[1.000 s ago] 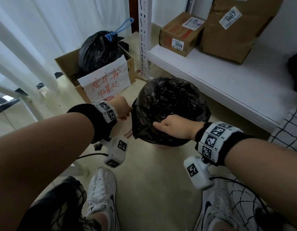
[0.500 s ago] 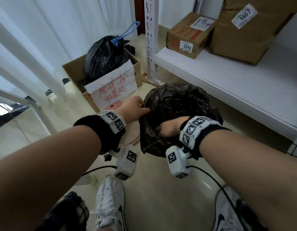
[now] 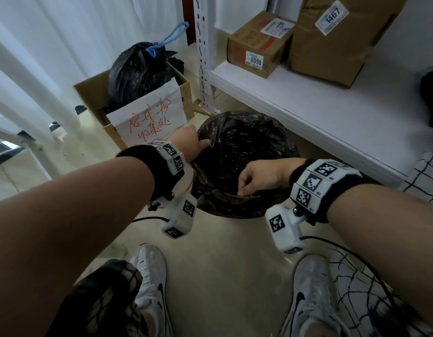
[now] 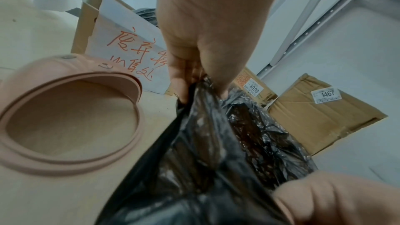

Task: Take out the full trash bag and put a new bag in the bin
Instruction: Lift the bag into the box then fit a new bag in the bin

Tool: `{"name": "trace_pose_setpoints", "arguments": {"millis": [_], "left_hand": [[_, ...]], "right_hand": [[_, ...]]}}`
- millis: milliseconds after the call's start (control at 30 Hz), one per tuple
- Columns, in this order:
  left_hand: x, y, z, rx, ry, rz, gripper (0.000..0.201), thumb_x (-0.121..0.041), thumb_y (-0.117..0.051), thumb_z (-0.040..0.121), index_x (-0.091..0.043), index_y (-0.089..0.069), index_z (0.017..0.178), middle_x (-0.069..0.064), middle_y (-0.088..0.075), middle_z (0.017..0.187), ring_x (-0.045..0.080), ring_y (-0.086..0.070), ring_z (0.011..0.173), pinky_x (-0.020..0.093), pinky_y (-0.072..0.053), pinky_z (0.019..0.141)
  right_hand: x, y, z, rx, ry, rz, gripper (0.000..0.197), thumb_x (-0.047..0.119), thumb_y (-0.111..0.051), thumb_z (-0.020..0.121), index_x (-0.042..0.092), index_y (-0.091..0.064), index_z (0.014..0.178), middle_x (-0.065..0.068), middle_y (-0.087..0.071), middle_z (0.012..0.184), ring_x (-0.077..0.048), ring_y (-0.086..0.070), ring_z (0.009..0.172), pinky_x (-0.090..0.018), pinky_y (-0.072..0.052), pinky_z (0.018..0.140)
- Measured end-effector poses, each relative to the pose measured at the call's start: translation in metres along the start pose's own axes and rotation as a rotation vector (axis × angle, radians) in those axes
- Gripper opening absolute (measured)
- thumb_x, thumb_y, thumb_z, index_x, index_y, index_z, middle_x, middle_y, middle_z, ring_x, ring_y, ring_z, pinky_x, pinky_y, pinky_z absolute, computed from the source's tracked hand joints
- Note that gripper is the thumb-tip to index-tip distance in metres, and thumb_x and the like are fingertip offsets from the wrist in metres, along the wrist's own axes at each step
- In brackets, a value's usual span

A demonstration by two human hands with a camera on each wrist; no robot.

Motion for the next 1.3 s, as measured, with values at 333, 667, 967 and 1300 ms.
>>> {"name": "trace_pose_setpoints", "arguments": {"millis": [333,667,967,1300], "left_hand": [[-0.055,-0.024,-0.065,0.502,-0.546,0.227,0.05,-0.063,-0.053,0.081,-0.033,-0.057,0.121,-0.008,-0.058,0.116,0.014,-0.054,0.108,0.03,-0.041,0.098],[-0.058,-0.056,-0.059,0.319,-0.636,0.82,0.029,-0.034,-0.045,0.097,-0.018,-0.061,0.114,0.0,-0.064,0.112,0.024,-0.059,0.105,0.034,-0.04,0.092],[-0.033,-0.007,-0.062,-0.032,-0.665,0.553,0.069,-0.072,-0.039,0.08,-0.029,-0.044,0.134,-0.005,-0.046,0.134,0.019,-0.039,0.127,0.036,-0.026,0.107],[0.08,0.059,-0.024,-0.185,-0.145,0.277,0.04,-0.037,-0.05,0.091,-0.016,-0.05,0.125,0.012,-0.047,0.132,0.033,-0.046,0.121,0.044,-0.042,0.099]], "right_hand": [[0.002,0.036,-0.006,-0.481,-0.049,-0.466,0.032,0.034,-0.045,0.094,0.02,-0.058,0.119,-0.007,-0.063,0.119,-0.028,-0.056,0.114,-0.037,-0.038,0.097],[-0.042,0.033,-0.015,-0.275,-0.365,-0.608,0.044,0.048,-0.03,0.095,0.025,-0.065,0.11,0.0,-0.064,0.115,-0.027,-0.042,0.128,-0.063,0.017,0.109],[0.004,0.055,-0.013,-0.616,-0.091,-0.417,0.027,0.021,-0.04,0.092,0.016,-0.065,0.086,0.0,-0.065,0.079,-0.025,-0.06,0.091,-0.047,-0.008,0.115],[0.118,0.067,0.025,-0.771,0.147,-0.399,0.032,0.022,-0.044,0.091,0.016,-0.055,0.121,-0.008,-0.054,0.125,-0.029,-0.048,0.119,-0.043,-0.034,0.102]]}}
Point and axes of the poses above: each hand's wrist, its own z-axis towards the middle knuckle, its own y-axis out of the back of the hand, x = y × z, the point moved 7 cm from there along z, towards the middle knuckle
